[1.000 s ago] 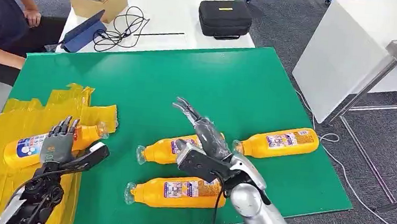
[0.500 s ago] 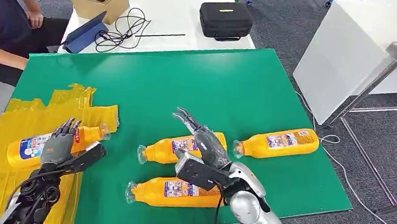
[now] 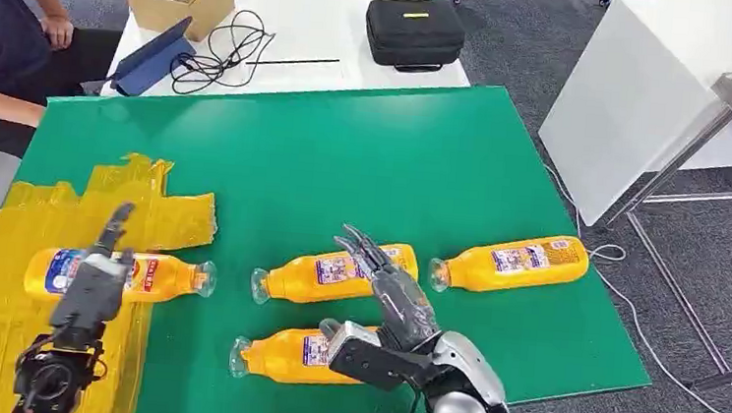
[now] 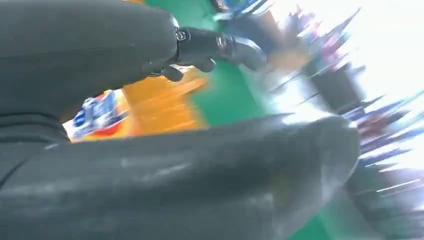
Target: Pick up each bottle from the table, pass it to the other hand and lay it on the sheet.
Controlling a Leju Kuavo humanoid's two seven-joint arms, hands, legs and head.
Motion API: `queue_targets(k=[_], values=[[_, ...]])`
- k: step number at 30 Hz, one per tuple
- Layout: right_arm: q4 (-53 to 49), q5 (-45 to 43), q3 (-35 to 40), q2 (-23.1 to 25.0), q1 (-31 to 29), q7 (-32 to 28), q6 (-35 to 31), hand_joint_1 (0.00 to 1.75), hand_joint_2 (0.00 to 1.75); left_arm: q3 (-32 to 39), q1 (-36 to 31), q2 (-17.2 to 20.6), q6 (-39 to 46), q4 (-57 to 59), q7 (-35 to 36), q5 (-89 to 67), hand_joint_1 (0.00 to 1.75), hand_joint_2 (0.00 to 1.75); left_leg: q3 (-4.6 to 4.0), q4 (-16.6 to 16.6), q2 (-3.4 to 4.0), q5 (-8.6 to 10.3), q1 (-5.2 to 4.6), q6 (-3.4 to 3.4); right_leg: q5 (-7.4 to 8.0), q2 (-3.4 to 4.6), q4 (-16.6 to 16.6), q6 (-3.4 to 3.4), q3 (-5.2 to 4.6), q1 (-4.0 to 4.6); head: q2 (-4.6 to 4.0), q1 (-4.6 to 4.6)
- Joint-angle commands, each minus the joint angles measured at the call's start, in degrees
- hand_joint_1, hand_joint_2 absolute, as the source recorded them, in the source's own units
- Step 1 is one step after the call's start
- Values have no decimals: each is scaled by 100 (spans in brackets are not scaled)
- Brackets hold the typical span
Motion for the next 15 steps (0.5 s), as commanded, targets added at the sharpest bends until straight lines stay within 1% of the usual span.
queue_targets(k=[1, 3, 4, 5, 7, 8, 9, 10, 11, 13, 15], values=[[-341, 1379, 699, -266, 590, 755, -203, 0, 175, 552, 1497, -445, 270, -2844, -461, 854, 0, 0, 20, 6, 41, -32, 6, -10, -20, 30, 5, -8, 12, 7, 0, 0], [-511, 1686, 846, -274, 718, 891, -153, 0, 175, 522, 1585, -561, 529, -2914, -513, 490, 0, 0, 5, 3, 20, -28, 6, -16, -17, 15, 0, -8, -4, 6, 0, -2], [-585, 1781, 917, -294, 771, 956, -128, 0, 175, 538, 1614, -591, 539, -2925, -474, 510, 0, 0, 16, 6, 21, -38, 6, -20, -29, 11, 4, -10, 6, 7, 0, 0], [-614, 1988, 1021, -346, 773, 1074, -53, 0, 175, 597, 1655, -647, 508, -2942, -395, 617, 0, 0, -4, 5, 8, -26, 5, -16, -23, 5, 3, -9, -9, 7, 0, 2], [-584, 2071, 1109, -376, 768, 1177, 40, 0, 175, 692, 1668, -695, 499, -2929, -374, 627, 0, 0, -4, 2, 16, -28, 4, -16, -24, 17, 1, -8, -9, 6, 0, -2], [-416, 2232, 1214, -420, 697, 1360, 143, 0, 175, 829, 1645, -771, 411, -2900, -346, 657, 0, 0, 8, 3, 25, -38, 5, -23, -29, 22, 2, -9, 1, 7, 0, -2], [-335, 2258, 1222, -426, 677, 1400, 159, 0, 175, 855, 1632, -779, 397, -2887, -338, 654, 0, 0, -8, -2, 16, -25, 5, -19, -18, 16, -4, -6, -13, 6, 0, 0], [-260, 2285, 1230, -430, 655, 1440, 172, 0, 175, 873, 1611, -790, 370, -2867, -316, 668, 0, 0, 7, -1, 23, -33, 7, -23, -24, 19, -3, -9, 1, 9, 0, 0], [-183, 2316, 1242, -442, 625, 1498, 225, 0, 175, 907, 1588, -817, 357, -2853, -307, 669, 0, 0, -7, -2, 10, -25, 5, -20, -21, 9, -4, -6, -10, 6, 0, 0], [43, 2335, 1270, -453, 520, 1616, 360, 0, 175, 971, 1540, -887, 307, -2851, -276, 641, 0, 0, -5, -5, 5, -22, 5, -19, -20, 7, -7, -5, -7, 6, 0, 0], [147, 2342, 1255, -447, 472, 1618, 351, 0, 175, 978, 1531, -891, 293, -2864, -260, 633, 0, 0, -4, -6, 10, -22, 5, -18, -18, 13, -9, -5, -7, 6, 0, -4]])
